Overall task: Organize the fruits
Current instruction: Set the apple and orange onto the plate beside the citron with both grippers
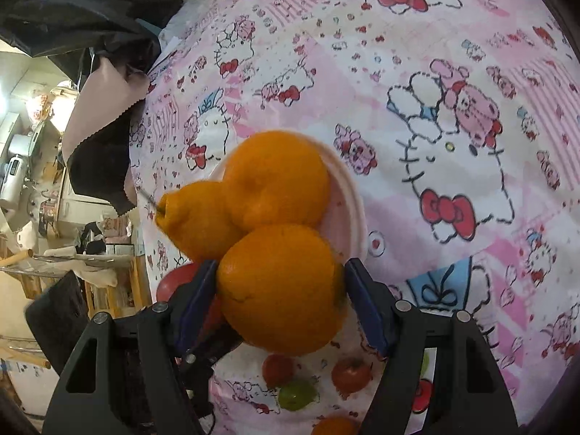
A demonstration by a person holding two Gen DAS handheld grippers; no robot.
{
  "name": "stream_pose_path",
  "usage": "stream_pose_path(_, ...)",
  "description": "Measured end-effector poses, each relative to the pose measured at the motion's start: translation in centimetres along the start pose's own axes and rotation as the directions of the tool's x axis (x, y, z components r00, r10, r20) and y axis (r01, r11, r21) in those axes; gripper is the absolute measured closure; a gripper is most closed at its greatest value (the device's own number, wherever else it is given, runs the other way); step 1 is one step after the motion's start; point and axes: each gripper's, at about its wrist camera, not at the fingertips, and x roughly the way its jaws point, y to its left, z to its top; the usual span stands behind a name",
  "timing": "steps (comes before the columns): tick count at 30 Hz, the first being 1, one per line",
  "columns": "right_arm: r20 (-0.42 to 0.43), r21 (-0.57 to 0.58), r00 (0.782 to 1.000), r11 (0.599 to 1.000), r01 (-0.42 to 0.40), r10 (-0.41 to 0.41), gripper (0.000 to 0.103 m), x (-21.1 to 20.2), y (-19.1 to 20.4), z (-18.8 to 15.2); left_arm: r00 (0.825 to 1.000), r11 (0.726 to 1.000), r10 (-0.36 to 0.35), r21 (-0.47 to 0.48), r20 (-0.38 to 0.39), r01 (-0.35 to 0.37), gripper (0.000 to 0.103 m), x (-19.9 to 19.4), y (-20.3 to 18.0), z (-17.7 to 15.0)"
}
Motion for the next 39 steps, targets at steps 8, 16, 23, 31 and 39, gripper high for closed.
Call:
stream_pose_path(8,0.011,-0.021,0.999,0.999,0.047,-0.047,0.028,0.6,0.1,-0.3,1.0,1.0,0.011,-0.012,-0.019,-0.012,0.019,0.7,-0.1,-0.1)
stream_pose_path(16,0.005,0.036,0.999,0.998,-0.054,0.054,0.022,-1.2,-0.4,0.0,0.999,1.0,-0.017,0.021,0.045,0.016,0.018,-3.2,-0.6,-0.8)
stream_pose_path(23,0.061,0.017,0.998,0.999,0.031,-0.032,0.048,-4.2,-1.1,-1.0,0.998,0.994,0.001,-0.108,0.071,0.007,0.019,-5.9,2.5,-1.8)
stream_pose_path(31,0.06,-0.005,0.996,0.998,0.067,-0.066,0.056,-3.4,-0.8,-1.1,0.999,0.988,0.044,-0.146,0.026,-0.04,0.036,-4.0,3.6,-2.7)
stream_pose_path(39,0.095,-0.031,0.995,0.999,0.03,-0.027,0.054,-5.4,-0.1,-1.4,0.996,0.995,0.053,-0.088,0.074,-0.047,0.034,-5.4,1.9,-3.0)
